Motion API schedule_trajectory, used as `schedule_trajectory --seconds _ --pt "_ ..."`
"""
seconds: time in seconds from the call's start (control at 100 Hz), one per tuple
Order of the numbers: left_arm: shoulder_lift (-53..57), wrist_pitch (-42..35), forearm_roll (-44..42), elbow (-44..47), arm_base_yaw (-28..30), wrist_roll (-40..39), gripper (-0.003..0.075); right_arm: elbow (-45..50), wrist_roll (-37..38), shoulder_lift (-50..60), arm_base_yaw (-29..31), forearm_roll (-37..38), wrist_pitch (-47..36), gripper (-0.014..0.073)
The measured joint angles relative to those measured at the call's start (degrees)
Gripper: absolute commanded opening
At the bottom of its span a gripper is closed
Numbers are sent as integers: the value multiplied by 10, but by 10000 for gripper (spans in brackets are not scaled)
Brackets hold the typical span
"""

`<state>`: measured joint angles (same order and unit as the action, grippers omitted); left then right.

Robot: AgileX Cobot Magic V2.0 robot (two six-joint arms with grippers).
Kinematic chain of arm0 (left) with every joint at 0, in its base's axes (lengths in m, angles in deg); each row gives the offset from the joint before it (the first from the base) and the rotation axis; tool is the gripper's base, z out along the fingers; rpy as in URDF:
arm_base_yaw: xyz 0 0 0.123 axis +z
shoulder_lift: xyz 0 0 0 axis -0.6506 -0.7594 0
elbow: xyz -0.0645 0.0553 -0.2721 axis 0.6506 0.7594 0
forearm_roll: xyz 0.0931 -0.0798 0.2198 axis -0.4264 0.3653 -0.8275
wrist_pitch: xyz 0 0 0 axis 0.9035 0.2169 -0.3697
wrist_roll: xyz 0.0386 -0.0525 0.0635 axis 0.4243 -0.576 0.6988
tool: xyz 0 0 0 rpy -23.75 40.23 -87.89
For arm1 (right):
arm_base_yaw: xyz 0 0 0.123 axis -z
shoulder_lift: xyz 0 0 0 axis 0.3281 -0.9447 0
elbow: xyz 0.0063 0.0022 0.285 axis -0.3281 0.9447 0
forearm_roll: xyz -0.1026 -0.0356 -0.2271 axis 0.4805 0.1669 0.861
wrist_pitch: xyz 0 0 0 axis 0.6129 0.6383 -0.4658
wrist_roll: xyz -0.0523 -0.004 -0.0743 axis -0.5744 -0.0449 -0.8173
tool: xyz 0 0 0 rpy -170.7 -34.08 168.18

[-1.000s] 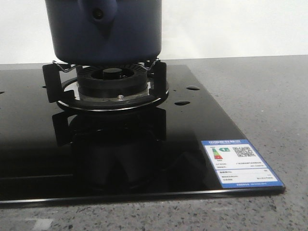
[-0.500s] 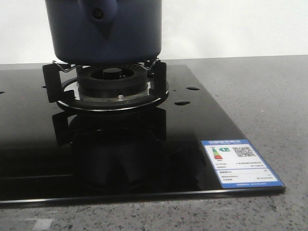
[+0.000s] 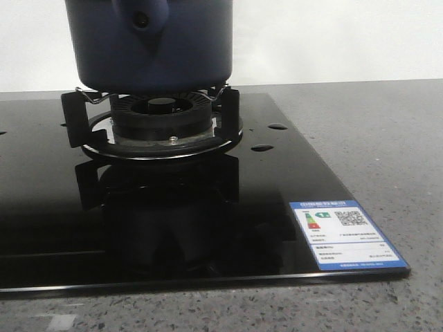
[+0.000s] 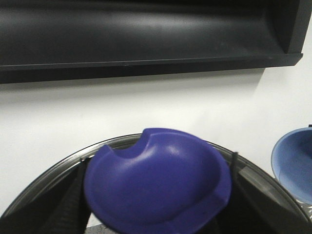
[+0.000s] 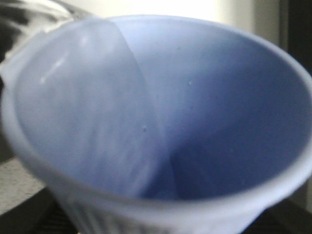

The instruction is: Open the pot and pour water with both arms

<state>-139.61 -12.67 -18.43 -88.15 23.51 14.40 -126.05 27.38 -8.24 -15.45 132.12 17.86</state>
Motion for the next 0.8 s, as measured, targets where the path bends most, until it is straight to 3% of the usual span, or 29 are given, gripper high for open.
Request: schedule_trajectory --seconds 0.8 --pt "0 0 0 0 0 0 386 -3 0 0 0 208 -61 300"
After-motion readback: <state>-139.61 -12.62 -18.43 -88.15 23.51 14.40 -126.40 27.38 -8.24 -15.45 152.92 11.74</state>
